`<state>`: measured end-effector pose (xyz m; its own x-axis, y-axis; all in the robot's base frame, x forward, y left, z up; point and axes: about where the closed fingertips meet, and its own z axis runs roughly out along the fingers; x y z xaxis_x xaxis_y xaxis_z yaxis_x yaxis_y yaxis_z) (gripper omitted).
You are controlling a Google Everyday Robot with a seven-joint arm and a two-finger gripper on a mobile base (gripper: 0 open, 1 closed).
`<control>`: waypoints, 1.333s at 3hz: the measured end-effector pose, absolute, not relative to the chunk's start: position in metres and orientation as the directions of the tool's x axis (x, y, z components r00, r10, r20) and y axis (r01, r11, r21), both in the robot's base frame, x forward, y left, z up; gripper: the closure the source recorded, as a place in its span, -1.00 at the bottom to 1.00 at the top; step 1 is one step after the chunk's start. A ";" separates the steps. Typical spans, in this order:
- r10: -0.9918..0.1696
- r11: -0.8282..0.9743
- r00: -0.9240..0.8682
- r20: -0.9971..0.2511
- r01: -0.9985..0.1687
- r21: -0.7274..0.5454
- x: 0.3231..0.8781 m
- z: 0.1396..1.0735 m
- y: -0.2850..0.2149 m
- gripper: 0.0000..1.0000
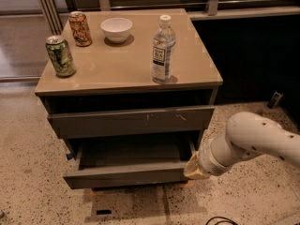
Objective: Close middle drawer
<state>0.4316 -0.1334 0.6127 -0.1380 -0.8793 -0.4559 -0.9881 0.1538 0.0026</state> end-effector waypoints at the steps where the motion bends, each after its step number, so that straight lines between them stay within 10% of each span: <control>1: -0.844 0.169 -0.185 -0.504 -0.982 0.079 0.433 0.540 -0.121 1.00; 4: -0.843 0.147 -0.143 -0.518 -0.989 0.033 0.444 0.459 -0.112 1.00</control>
Offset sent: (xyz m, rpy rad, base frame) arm 0.0109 0.0238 -0.1594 0.1705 0.1294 -0.0523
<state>0.4438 -0.1118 0.4593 -0.1426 -0.8433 -0.5181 -0.9886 0.1471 0.0327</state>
